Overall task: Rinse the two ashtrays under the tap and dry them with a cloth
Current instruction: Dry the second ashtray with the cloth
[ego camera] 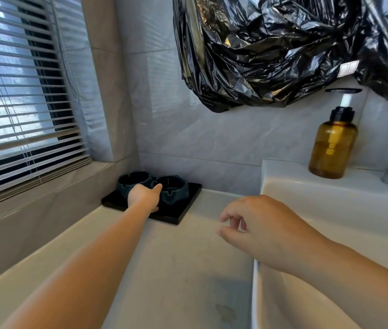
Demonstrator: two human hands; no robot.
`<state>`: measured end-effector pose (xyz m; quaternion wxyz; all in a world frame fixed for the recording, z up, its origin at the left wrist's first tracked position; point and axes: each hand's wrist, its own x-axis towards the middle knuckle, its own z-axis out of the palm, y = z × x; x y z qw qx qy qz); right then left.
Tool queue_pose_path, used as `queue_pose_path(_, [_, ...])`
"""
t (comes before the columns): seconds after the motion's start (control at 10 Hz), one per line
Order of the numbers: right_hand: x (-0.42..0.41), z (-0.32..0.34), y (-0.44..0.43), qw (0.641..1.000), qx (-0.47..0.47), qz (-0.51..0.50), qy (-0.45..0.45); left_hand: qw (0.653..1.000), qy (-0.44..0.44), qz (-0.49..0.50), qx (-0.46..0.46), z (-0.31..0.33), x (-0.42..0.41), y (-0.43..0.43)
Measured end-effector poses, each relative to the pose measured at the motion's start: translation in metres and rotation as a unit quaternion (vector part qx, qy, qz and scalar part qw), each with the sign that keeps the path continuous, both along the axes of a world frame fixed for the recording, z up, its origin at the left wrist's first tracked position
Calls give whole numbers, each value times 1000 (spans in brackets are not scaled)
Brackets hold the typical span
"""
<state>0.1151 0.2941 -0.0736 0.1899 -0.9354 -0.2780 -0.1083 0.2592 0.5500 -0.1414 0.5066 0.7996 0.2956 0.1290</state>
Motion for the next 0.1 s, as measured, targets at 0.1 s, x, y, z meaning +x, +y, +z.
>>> queue_pose_path(0.1, [0,1,-1,1000,0,-6,12,995,4,-11,101,-3,-3,-2])
